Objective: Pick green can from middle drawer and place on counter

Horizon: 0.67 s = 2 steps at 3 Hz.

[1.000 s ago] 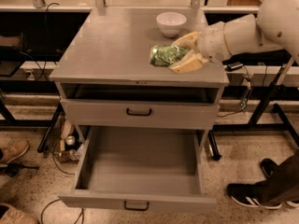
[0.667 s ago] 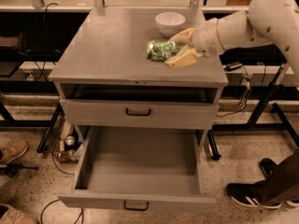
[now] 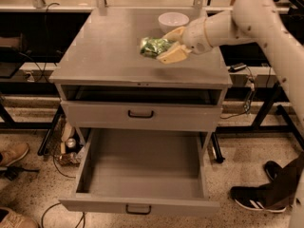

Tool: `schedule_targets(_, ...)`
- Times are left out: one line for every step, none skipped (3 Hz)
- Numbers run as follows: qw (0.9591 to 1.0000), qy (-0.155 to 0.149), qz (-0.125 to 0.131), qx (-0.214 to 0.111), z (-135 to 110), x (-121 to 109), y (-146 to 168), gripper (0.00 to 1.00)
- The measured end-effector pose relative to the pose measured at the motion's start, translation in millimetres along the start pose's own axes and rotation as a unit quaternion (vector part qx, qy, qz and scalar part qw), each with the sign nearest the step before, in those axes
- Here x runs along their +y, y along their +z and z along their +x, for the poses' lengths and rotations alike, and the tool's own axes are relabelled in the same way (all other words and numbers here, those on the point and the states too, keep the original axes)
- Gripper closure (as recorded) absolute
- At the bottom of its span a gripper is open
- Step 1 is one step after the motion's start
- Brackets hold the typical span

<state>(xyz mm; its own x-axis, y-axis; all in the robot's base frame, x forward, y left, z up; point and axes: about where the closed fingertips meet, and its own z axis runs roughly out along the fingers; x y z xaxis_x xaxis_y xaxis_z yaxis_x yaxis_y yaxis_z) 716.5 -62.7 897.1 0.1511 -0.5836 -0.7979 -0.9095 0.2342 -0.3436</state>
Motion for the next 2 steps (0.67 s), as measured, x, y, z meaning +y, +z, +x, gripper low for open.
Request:
schedule_targets(0.9999,0.010,-0.006,-0.004,4.9,-7.6,24.8,1.00)
schedule_targets(0.9997,0.015,-0.015,-0.009,7.8,-13.4,47.7,1.00)
